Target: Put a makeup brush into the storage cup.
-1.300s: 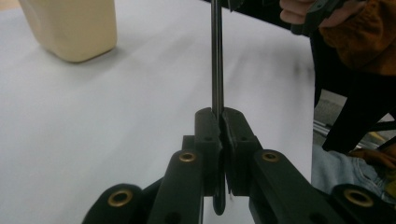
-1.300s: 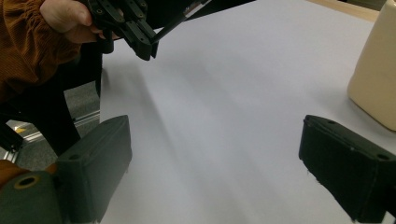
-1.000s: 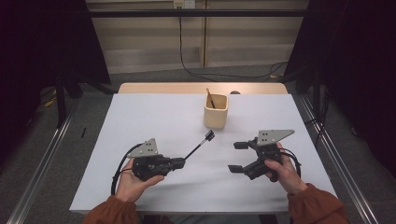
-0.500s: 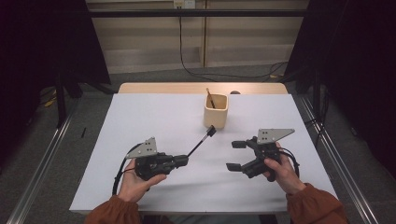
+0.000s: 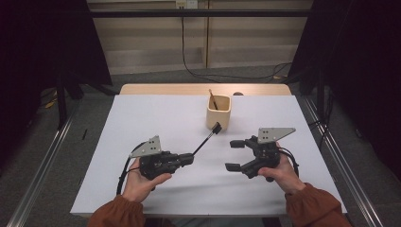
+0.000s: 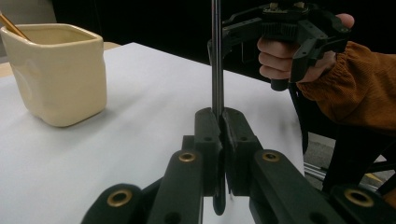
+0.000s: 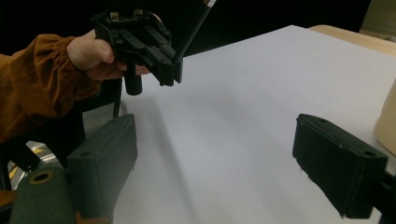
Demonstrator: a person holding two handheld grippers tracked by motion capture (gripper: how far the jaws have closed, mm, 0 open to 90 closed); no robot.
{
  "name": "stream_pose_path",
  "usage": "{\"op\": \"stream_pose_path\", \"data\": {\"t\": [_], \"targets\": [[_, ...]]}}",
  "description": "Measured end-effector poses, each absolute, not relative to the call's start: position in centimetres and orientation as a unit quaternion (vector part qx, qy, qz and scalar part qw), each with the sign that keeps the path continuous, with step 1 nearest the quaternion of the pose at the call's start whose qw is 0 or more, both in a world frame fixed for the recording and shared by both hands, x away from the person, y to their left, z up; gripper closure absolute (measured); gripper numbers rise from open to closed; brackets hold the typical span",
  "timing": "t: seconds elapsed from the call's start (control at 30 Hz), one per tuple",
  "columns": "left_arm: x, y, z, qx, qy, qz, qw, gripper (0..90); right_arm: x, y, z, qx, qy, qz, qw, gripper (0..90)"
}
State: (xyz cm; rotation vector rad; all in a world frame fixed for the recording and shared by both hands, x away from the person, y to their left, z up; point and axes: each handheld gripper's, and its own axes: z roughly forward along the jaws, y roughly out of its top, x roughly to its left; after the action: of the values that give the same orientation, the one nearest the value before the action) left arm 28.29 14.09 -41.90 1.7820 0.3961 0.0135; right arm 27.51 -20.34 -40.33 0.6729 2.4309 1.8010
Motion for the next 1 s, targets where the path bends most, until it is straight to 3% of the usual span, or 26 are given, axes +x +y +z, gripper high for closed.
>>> {"op": "stream_pose_path", "data": {"t": [0.23, 0.57, 1.0], "targets": [[28.3, 13.9, -41.8, 0.773, 0.168, 0.006, 0.611, 85.5, 27.5, -19.4, -39.6, 0.212, 0.79, 0.574, 0.032, 15.9], [28.3, 12.9, -41.8, 0.774, 0.162, 0.003, 0.613, 85.5, 28.1, -18.5, -39.3, 0.207, 0.787, 0.581, 0.031, 25.8], [28.1, 12.9, -42.1, 0.78, 0.155, 0.007, 0.606, 85.5, 29.0, -17.2, -38.8, 0.198, 0.777, 0.598, 0.011, 52.1]]}}
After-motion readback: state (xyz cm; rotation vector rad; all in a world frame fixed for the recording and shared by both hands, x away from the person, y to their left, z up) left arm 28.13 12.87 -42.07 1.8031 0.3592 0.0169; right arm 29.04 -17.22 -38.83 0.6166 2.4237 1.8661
